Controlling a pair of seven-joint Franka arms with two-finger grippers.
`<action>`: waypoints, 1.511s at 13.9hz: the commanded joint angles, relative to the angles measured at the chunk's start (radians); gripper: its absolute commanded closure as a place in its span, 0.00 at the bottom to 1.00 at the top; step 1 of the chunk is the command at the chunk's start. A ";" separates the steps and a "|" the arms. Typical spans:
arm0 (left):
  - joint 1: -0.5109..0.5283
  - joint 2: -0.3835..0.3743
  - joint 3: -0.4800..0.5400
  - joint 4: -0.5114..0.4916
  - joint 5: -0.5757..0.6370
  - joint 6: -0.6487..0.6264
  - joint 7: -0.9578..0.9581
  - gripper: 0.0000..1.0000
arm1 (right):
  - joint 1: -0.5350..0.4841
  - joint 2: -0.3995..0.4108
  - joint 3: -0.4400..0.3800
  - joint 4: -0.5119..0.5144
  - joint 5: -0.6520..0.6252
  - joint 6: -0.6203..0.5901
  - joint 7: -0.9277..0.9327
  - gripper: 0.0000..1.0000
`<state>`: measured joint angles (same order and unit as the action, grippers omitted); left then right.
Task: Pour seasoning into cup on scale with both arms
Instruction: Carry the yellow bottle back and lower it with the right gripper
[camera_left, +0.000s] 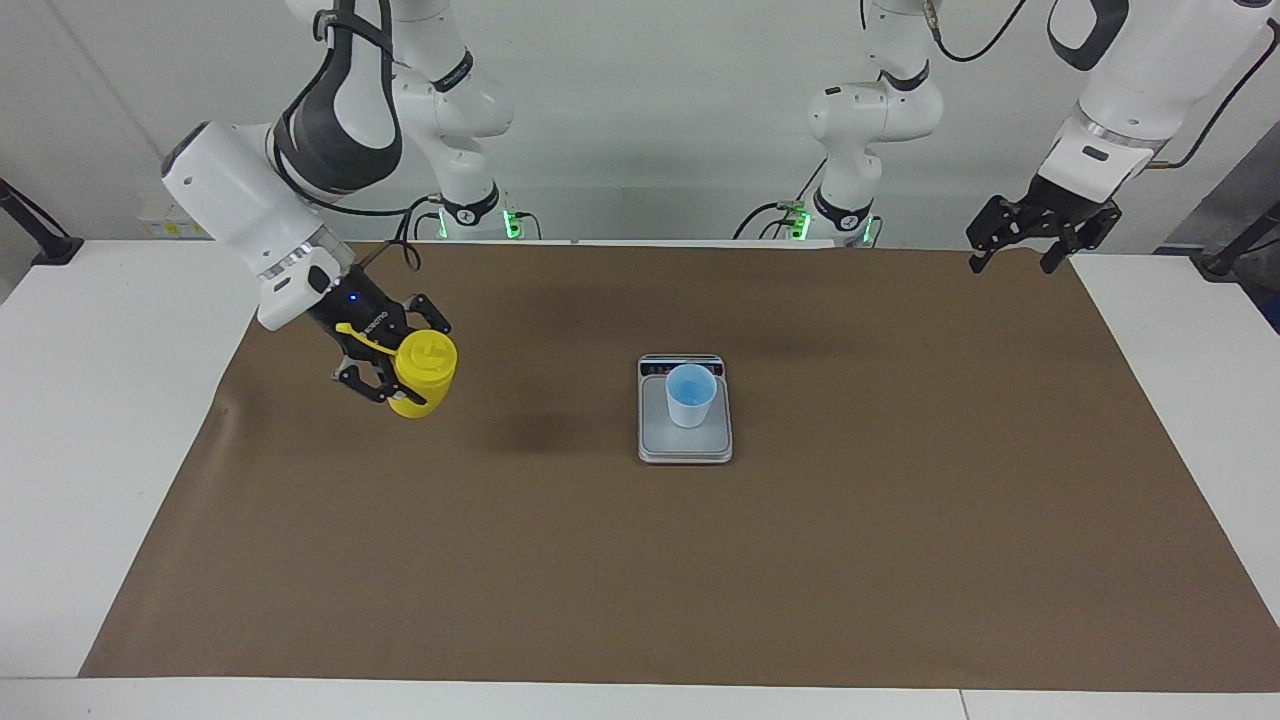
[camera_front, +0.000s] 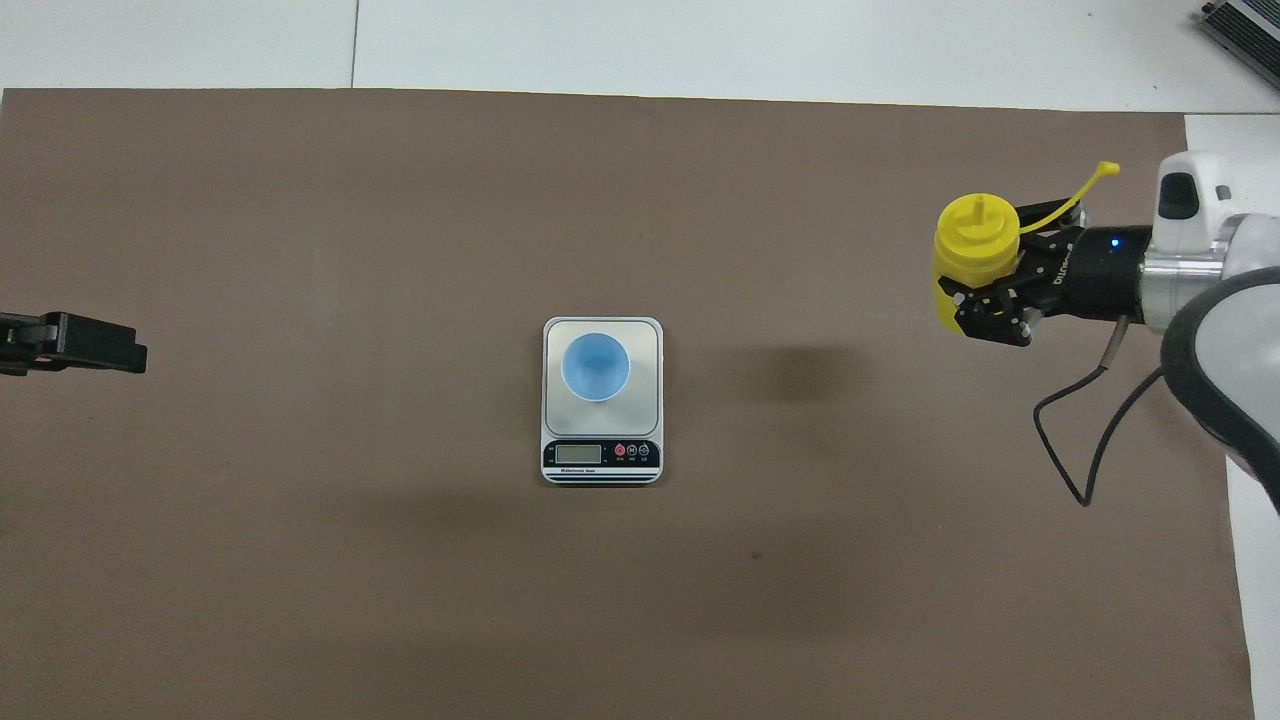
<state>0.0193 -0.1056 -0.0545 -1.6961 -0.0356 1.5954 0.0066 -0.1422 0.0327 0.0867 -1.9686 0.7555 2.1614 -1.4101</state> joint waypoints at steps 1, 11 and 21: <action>0.011 -0.031 -0.007 -0.033 -0.012 0.008 -0.008 0.00 | -0.072 -0.079 0.013 -0.168 0.183 0.048 -0.226 1.00; 0.013 -0.031 -0.005 -0.033 -0.012 0.008 -0.008 0.00 | -0.195 0.059 0.013 -0.315 0.707 0.090 -0.828 1.00; 0.011 -0.029 -0.005 -0.033 -0.012 0.008 -0.008 0.00 | -0.212 0.130 0.015 -0.323 0.844 0.043 -0.905 0.01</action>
<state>0.0193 -0.1057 -0.0545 -1.6961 -0.0356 1.5954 0.0065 -0.3313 0.1664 0.0884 -2.2833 1.5303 2.2357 -2.2905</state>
